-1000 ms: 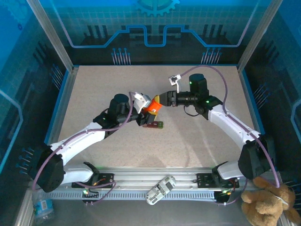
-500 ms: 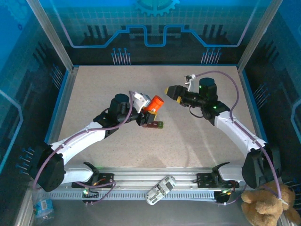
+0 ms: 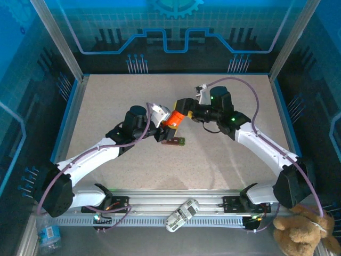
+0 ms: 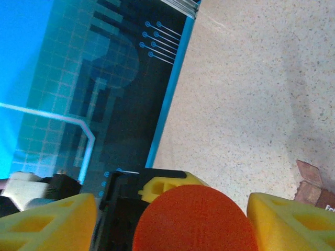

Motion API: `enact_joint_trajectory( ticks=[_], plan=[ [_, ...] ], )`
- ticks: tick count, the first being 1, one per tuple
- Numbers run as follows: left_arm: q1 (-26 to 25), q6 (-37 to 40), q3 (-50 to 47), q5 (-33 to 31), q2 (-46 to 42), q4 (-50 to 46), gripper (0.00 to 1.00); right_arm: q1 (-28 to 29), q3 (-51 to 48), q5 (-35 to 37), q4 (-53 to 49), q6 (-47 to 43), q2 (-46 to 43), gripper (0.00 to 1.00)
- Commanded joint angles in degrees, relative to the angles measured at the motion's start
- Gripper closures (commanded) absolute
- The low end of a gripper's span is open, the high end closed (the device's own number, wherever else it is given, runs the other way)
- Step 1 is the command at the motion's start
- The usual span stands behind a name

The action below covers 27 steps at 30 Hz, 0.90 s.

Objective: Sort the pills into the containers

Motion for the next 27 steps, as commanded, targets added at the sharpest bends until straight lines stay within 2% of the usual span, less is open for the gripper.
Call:
enact_joint_trajectory(
  ticks=[1, 6, 8, 12, 14, 16, 18, 20, 24, 27],
  plan=[
    [0.02, 0.52, 2.04, -0.18, 0.2, 1.33, 1.0, 1.28, 1.1, 0.94, -1.3, -0.67, 0.67, 0.3],
    [0.04, 0.16, 2.01, -0.18, 0.23, 2.03, 1.0, 1.3, 0.5, 0.62, -1.46, -2.27, 0.2, 0.49],
    [0.02, -0.17, 1.97, -0.13, 0.27, 2.3, 1.0, 0.92, 0.23, -1.03, -0.7, -4.39, 0.28, 0.54],
    [0.04, -1.01, 2.12, 0.72, 0.11, 2.57, 1.0, -2.13, -0.81, -12.33, 4.86, -14.94, 1.82, 0.55],
    [0.07, -1.55, 2.13, 1.27, -0.01, 2.82, 1.0, -3.75, -2.08, -19.37, 7.26, -24.11, 2.11, 0.51],
    [0.02, -2.15, 2.04, 1.88, -0.09, 3.0, 1.0, -5.29, -3.0, -23.47, 7.87, -28.89, 2.57, 0.48],
    [0.03, -2.35, 2.0, 2.02, -0.29, 3.02, 1.0, -6.65, -3.18, -25.86, 10.3, -26.82, 3.84, 0.48],
    [0.09, -2.4, 1.8, 1.81, -0.26, 3.19, 1.0, -6.85, -3.58, -26.53, 14.67, -21.97, 4.33, 0.41],
    [0.02, -2.22, 1.47, 1.24, -0.35, 3.19, 1.0, -8.62, -7.92, -21.1, 27.79, -5.24, 1.77, 0.22],
    [0.03, -1.87, 1.71, 1.07, -0.35, 2.61, 1.0, -10.4, -11.98, -16.33, 37.6, 6.98, -0.57, 0.2]
  ],
)
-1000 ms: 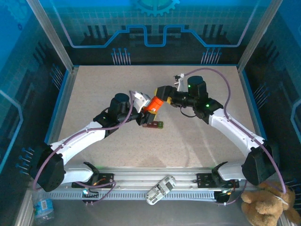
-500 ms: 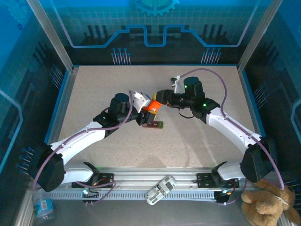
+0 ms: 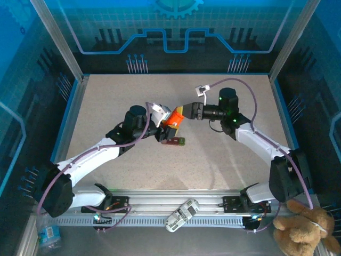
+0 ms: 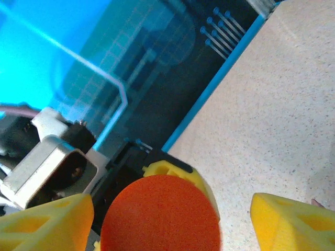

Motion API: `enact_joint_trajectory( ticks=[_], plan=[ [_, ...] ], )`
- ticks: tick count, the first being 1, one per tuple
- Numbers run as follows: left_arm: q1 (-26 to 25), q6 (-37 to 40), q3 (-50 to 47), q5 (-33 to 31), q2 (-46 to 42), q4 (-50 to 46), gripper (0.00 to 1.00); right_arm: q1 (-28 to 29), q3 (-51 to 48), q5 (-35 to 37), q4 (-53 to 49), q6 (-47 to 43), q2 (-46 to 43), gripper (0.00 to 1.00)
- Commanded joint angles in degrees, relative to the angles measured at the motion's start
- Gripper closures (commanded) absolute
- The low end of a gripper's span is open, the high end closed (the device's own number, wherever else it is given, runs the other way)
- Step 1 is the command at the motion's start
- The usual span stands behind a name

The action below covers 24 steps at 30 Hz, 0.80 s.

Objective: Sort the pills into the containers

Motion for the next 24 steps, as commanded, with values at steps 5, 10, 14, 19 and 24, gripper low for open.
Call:
enact_joint_trajectory(
  ticks=[5, 10, 14, 19, 24],
  plan=[
    [0.22, 0.56, 1.73, -0.59, -0.44, 0.51, 1.0, -1.74, -3.93, 15.58, -2.05, 15.93, -9.34, 0.2],
    [0.27, 0.4, 1.58, -0.87, -0.71, 0.84, 1.0, 0.38, 2.93, 25.5, -24.76, 4.94, -13.56, 0.06],
    [0.21, 0.11, 1.49, -0.75, -0.61, 1.3, 1.0, 0.34, 3.74, 27.58, -28.15, 1.91, -14.57, 0.0],
    [0.19, 0.19, 1.49, -1.01, -0.62, 1.23, 1.0, 0.8, 4.14, 25.5, -27.13, 3.18, -13.37, 0.0],
    [0.21, 0.28, 1.41, -1.29, -0.88, 1.12, 1.0, 3.12, 3.71, 25.35, -24.79, 5.63, -12.07, 0.13]
  ],
)
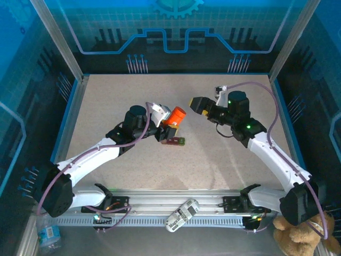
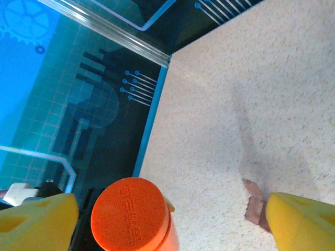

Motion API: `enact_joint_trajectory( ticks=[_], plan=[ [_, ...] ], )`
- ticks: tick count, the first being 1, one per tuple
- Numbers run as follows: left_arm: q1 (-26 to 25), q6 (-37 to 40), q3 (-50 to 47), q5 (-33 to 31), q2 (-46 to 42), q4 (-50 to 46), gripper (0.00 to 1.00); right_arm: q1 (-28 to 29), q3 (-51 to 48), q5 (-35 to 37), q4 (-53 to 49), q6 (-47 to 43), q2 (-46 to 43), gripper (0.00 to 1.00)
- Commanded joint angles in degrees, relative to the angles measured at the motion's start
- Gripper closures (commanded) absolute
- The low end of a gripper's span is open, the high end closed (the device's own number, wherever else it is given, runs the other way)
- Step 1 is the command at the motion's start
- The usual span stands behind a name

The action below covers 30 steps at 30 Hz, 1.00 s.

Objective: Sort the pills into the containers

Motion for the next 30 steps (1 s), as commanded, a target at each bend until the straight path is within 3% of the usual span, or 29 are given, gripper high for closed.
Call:
enact_joint_trajectory(
  ticks=[1, 14, 17, 23, 26, 30],
  plan=[
    [0.2, 0.25, 1.41, -0.57, -0.88, 1.04, 1.0, 2.33, 0.99, 0.97, 0.53, 1.24, 0.84, 0.15],
    [0.28, -0.46, 1.41, -0.41, -0.44, 1.35, 1.0, 9.84, 6.66, 3.87, 0.28, -0.51, 7.15, 0.17],
    [0.22, -0.45, 1.45, -0.46, -0.41, 1.31, 1.0, 10.1, 7.5, 3.31, 0.71, -0.45, 8.36, 0.24],
    [0.21, -0.38, 1.41, -0.74, -0.35, 1.39, 1.0, 10.05, 7.6, 0.9, 1.24, -1.56, 9.03, 0.48],
    [0.22, -0.45, 1.65, -0.5, -0.18, 1.48, 1.0, 8.59, 8.37, -6.54, 2.24, -4.68, 10.59, 0.54],
    [0.27, -0.34, 2.6, 1.47, 0.33, 0.4, 1.0, 4.38, 9.19, -25.79, 5.08, -17.52, 14.16, 0.55]
  ],
)
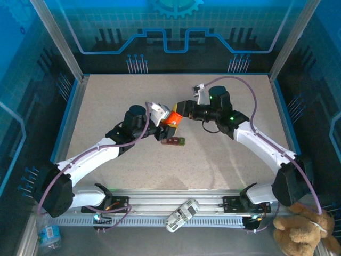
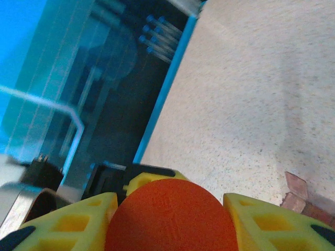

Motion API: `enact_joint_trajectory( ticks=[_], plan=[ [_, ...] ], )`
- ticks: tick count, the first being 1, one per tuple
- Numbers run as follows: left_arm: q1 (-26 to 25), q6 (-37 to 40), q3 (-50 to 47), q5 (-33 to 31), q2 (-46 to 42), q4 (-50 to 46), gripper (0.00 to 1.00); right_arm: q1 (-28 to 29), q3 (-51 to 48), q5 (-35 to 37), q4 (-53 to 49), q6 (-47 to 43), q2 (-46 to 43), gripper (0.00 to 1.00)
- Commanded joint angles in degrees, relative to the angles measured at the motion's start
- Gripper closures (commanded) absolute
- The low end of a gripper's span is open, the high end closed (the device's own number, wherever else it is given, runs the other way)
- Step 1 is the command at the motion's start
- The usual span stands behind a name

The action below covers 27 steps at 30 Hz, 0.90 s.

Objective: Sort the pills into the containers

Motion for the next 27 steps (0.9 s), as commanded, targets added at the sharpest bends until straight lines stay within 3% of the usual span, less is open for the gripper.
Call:
enact_joint_trajectory(
  ticks=[1, 4, 6, 8, 10, 14, 18, 21, 27],
  plan=[
    [-0.12, -0.16, 2.93, 2.74, 0.43, 0.18, 1.0, -2.45, 1.34, -21.29, 2.64, -14.66, 2.43, 0.53],
    [-0.06, -0.82, 2.83, 3.96, 0.11, 0.61, 1.0, -4.61, 0.5, -23.91, -4.19, -27.75, 3.1, 0.51],
    [-0.07, -1.21, 2.68, 4.06, -0.11, 1.03, 1.0, -6.06, 0.63, -24.35, -5.96, -28.66, 3.97, 0.51],
    [-0.07, -1.3, 2.55, 3.98, -0.17, 1.3, 1.0, -6.84, -0.8, -24.28, -1.52, -23.54, 3.62, 0.47],
    [-0.06, -1.26, 2.66, 3.59, 0.04, 1.31, 1.0, -7.34, -1.59, -20.99, 1.86, -16.94, 1.87, 0.33],
    [-0.07, -0.7, 2.55, 2.69, 0.27, 1.14, 1.0, -9.22, -4.35, -13.34, 9.44, -0.35, -1.85, 0.19],
    [-0.06, 0.08, 2.47, 1.57, 0.27, 0.93, 1.0, -9.52, -5.11, -3.87, 6.09, 11.53, -4.73, 0.17],
    [-0.05, 0.55, 2.55, 0.86, 0.33, 0.62, 1.0, -8.32, -4.44, 3.75, -0.74, 14.54, -6.06, 0.13],
    [-0.05, 0.85, 2.64, 0.9, 0.86, 0.19, 1.0, -5.4, -3.07, 5.32, -2.51, 15.02, -4.51, 0.12]
  ],
)
